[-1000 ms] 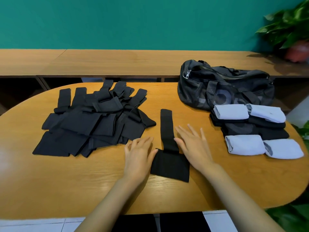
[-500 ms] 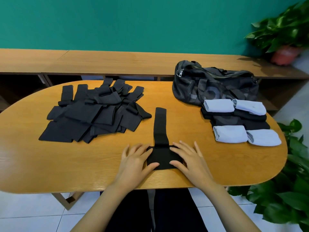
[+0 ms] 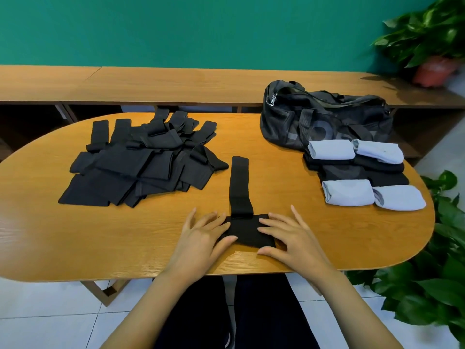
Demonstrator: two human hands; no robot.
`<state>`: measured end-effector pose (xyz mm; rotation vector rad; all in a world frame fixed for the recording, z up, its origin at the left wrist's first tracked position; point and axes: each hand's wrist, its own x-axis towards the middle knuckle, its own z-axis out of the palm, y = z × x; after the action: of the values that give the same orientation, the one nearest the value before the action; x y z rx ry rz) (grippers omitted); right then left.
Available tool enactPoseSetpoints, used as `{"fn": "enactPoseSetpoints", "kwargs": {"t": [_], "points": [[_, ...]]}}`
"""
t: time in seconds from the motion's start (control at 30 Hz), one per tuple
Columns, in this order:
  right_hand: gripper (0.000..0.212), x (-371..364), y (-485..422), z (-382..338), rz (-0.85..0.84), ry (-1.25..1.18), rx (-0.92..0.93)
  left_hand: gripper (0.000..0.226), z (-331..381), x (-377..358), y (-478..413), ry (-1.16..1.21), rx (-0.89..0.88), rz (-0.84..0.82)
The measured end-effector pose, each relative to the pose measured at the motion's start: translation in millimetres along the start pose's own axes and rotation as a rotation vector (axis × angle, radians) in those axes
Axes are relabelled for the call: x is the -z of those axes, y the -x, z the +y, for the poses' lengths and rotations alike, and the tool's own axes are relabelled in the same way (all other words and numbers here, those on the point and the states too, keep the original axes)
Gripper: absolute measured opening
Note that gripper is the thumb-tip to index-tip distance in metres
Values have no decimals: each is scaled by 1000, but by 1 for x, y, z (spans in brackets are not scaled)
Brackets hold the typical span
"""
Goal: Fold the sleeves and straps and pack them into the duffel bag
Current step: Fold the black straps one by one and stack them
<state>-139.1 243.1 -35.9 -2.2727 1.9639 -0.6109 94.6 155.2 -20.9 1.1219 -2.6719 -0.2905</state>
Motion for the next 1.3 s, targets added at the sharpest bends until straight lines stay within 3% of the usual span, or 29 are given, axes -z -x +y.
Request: {"fn": "enactPoseSetpoints", "kwargs": {"t": [0.23,0.4,0.57,0.7,0.93,1.17,1.3], "points": [[39,-1,-6,-5,336,-7,23,85,-2,-3,2,153,16,119],[50,8,-16,-14,444,-114,-104,47,-2,-1,3,238,25,390],[49,14,-25,-18,278,-362,-417,29,2,-2,-10,466,262,407],[30,4,-30,-14,294,-396,-506,21,0,-7,-21,476,364,428],[33,-9,-36,-15,337,-343,-537,42,-1,-14,-34,398,471,413],[54,-10,-37,-14,250,-167,-445,41,-2,-17,-35,278,418,397],[74,-3,-38,-14,-22,-22,-253,53,-6,-16,-32,234,160,269]]}}
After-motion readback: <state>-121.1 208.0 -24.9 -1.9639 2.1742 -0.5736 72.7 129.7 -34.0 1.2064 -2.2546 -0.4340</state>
